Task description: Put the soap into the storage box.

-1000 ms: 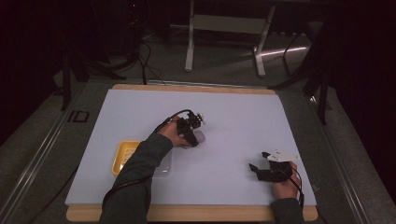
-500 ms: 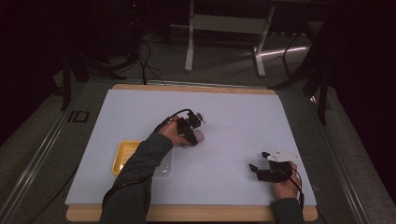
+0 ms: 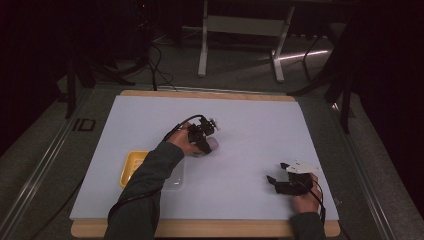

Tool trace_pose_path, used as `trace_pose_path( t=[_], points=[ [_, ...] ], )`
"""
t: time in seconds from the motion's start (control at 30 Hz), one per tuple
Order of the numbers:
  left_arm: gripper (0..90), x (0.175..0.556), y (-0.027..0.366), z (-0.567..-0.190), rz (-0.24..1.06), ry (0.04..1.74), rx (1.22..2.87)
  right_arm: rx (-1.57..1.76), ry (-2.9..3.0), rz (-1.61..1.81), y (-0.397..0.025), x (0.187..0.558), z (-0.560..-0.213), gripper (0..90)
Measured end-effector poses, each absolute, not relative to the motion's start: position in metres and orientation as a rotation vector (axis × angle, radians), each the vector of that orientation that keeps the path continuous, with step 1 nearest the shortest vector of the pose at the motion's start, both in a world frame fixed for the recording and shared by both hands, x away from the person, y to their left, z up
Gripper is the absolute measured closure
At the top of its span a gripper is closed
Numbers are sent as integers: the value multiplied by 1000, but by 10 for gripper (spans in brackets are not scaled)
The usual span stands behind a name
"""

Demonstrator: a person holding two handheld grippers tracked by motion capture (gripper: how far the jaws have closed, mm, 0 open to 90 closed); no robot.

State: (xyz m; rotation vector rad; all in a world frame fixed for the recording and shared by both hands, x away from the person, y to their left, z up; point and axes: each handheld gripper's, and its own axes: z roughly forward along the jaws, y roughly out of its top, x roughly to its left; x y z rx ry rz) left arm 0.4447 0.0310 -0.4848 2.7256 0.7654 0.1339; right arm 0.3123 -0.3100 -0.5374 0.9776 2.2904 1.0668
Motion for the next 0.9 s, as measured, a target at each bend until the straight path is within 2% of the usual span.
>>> trace_pose_path(
  t=[0.37,0.9],
  points=[
    [496,437,34,-468,124,770,2685,976,2290,1066,-310,312,-537,239],
    [496,425,45,-452,194,812,2666,976,2287,1067,-310,312,-537,239]
  ],
)
